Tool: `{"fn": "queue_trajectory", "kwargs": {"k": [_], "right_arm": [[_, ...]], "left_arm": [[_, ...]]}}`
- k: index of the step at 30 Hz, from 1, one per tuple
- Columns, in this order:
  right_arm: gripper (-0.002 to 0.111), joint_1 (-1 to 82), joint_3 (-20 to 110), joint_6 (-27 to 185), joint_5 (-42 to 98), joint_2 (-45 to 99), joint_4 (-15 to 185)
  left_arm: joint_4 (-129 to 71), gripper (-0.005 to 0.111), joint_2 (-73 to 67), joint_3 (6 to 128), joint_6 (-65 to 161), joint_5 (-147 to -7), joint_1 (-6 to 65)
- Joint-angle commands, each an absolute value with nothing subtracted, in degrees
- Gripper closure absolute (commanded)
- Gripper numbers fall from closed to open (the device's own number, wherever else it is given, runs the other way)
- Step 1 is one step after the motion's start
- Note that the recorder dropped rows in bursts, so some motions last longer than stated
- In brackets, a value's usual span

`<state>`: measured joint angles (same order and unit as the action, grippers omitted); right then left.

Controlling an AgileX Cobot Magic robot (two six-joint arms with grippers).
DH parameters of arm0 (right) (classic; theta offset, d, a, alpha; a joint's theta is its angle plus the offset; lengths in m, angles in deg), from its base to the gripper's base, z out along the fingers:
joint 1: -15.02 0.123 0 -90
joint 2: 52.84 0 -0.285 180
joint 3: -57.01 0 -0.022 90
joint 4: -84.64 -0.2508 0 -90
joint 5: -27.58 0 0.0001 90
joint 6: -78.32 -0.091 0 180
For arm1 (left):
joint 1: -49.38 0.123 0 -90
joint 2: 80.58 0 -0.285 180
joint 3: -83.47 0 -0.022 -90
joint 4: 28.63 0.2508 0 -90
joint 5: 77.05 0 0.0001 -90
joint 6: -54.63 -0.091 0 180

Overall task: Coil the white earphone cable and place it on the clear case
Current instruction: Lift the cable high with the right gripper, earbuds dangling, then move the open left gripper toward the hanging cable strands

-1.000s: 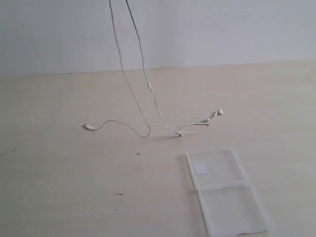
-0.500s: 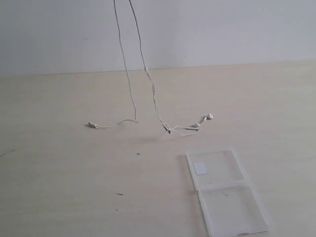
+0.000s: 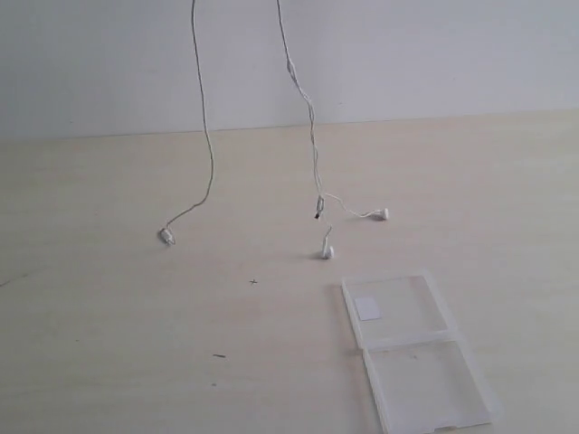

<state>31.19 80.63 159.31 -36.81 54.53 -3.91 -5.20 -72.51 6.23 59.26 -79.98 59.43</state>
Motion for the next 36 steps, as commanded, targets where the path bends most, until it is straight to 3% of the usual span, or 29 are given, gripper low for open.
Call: {"fn": "queue_trajectory", "kwargs": {"k": [1, 7, 14, 19, 36], "right_arm": [[0.108, 31.0, 84.8, 157.1, -36.3, 52.6, -1.9], [0.108, 31.0, 88.4, 152.6, -33.5, 50.7, 2.9], [0.108, 31.0, 91.8, 151.6, -31.8, 50.0, 7.1], [0.108, 31.0, 92.2, 150.0, -31.1, 50.0, 7.3], [0.108, 31.0, 92.2, 148.6, -28.1, 50.0, 7.5]], "left_arm": [[-5.5, 0.107, -72.8, 6.3, 87.1, -89.3, 59.1], [13.1, 0.107, -72.8, 6.3, 109.8, -92.3, 59.1], [47.1, 0.107, -67.8, 6.3, 135.4, -122.4, 59.1], [47.8, 0.107, -63.9, 6.3, 147.3, -123.9, 59.1], [44.9, 0.107, -63.8, 6.3, 146.3, -124.7, 59.1]]}}
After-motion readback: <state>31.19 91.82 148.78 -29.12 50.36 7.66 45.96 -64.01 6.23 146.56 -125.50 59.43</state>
